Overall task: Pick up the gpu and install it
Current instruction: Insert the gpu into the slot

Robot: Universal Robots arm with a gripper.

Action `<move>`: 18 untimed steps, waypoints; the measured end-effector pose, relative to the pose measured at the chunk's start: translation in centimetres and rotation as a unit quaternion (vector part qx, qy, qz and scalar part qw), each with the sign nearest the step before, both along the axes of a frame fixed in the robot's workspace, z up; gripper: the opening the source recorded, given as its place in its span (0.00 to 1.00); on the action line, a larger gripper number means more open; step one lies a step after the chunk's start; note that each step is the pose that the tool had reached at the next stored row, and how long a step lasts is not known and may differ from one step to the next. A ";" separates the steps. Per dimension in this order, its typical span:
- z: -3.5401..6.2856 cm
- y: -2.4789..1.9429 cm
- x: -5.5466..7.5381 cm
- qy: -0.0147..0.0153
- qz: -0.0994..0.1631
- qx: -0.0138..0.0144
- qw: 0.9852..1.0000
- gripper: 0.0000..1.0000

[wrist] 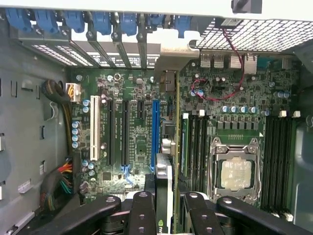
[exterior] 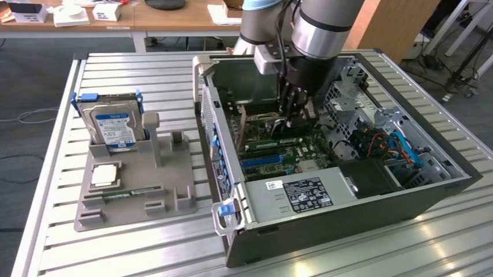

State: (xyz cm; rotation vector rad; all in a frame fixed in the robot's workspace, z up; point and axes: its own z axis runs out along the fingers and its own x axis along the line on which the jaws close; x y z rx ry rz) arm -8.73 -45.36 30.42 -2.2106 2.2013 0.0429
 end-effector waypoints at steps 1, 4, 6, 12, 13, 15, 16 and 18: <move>-0.03 -0.02 0.0 0.000 0.000 0.000 1.000 0.27; -0.20 -0.11 0.0 0.000 0.001 0.000 1.000 0.27; -0.36 -0.17 0.0 0.000 0.001 0.000 1.000 0.27; -0.79 -0.31 0.0 0.000 0.002 0.000 1.000 0.27; -0.80 -0.31 0.0 0.000 0.002 0.000 1.000 0.27; -0.87 -0.32 -0.1 0.000 0.003 0.000 1.000 0.27; -0.89 -0.33 -0.2 0.000 0.003 0.000 1.000 0.27; -0.92 -0.34 -0.3 0.000 0.003 0.000 1.000 0.27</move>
